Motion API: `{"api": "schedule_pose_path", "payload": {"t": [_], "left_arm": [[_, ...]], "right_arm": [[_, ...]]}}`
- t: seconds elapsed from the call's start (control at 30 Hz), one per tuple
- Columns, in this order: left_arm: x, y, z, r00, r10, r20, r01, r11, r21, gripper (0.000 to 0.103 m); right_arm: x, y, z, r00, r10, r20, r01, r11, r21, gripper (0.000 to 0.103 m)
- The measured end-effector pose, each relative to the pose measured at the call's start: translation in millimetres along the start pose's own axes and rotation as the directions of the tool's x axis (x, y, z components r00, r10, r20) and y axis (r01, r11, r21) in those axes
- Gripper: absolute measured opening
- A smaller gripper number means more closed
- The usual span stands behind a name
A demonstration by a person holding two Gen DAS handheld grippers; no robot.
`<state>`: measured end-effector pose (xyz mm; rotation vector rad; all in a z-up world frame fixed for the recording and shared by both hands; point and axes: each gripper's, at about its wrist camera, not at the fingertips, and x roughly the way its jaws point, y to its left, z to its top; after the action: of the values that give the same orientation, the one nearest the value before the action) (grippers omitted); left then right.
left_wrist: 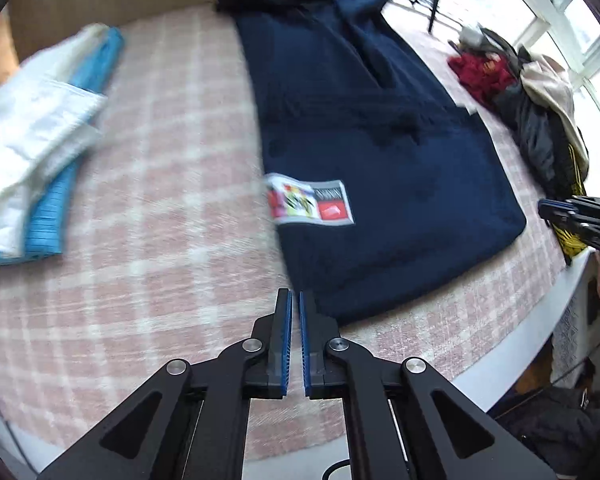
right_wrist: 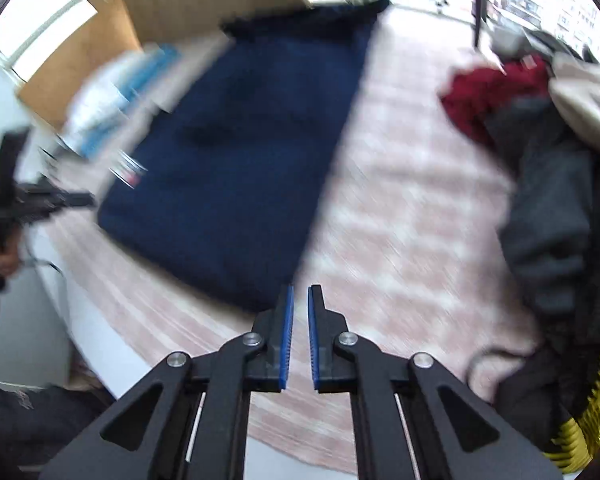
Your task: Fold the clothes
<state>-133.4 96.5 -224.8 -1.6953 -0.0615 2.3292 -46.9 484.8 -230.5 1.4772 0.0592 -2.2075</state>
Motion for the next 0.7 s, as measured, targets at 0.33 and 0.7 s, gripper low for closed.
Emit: {"api": "schedule_pose_path", "payload": {"t": [0.33,0.7], "left_arm": [[51,-27,20,0.998,-0.026,-0.062,0.028,0.999,0.023,0.006],[-44,-7,76,0.996,0.068,0.066,-0.071,0.997,0.042,0.008]], "right_arm": [[57,-3,22,0.986,-0.117,-0.119,0.119,0.993,0.012,0.010],[-47,-7,62,0.998,-0.043,0.035,0.041,0.998,0.053,0.013]]}}
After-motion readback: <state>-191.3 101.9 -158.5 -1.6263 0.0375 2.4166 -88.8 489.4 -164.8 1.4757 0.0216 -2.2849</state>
